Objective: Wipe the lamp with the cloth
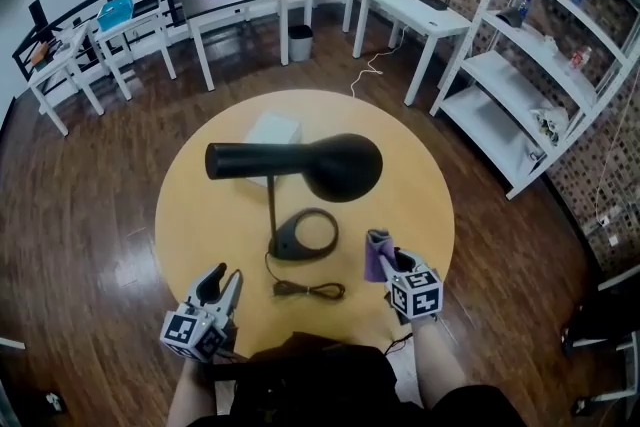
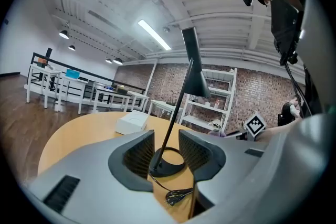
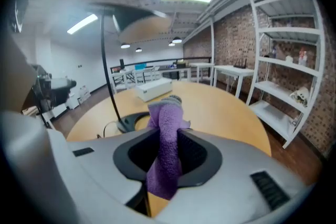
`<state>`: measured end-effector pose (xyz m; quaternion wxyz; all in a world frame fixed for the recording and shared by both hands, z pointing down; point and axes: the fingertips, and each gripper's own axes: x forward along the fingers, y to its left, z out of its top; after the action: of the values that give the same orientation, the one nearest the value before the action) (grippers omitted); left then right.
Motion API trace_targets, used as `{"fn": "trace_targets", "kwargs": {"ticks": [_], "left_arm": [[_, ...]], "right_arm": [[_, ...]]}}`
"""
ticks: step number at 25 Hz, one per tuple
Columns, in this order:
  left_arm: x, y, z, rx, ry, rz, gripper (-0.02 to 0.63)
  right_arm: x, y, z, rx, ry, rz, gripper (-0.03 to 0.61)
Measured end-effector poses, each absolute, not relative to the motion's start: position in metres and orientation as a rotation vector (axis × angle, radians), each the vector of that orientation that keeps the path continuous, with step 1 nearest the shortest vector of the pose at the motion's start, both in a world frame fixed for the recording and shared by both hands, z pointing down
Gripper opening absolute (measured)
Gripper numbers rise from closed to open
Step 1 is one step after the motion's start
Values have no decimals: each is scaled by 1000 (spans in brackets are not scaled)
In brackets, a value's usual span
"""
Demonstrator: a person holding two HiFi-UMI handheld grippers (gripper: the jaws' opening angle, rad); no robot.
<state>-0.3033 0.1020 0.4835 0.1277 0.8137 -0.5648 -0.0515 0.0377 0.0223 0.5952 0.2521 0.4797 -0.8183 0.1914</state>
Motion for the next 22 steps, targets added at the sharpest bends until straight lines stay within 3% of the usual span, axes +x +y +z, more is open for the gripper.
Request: {"fn": "trace_targets", "kwargs": {"ticks": [5, 11, 18, 22], "left_arm": [[-306, 99, 485, 2399, -1611, -190, 143], [-308, 97, 472, 2447, -1591, -220, 143], [-344, 110, 454, 2426, -1667, -303, 143], [-352, 115, 445, 2409, -1695, -357, 143]], "right_arm": [[27, 6, 455, 1447, -2462, 187, 94], [-60, 17, 301, 1330, -2772, -275, 94], [-186, 35, 252, 1050, -2932, -543, 94], [-219, 39, 246, 977, -2982, -552, 94]]}}
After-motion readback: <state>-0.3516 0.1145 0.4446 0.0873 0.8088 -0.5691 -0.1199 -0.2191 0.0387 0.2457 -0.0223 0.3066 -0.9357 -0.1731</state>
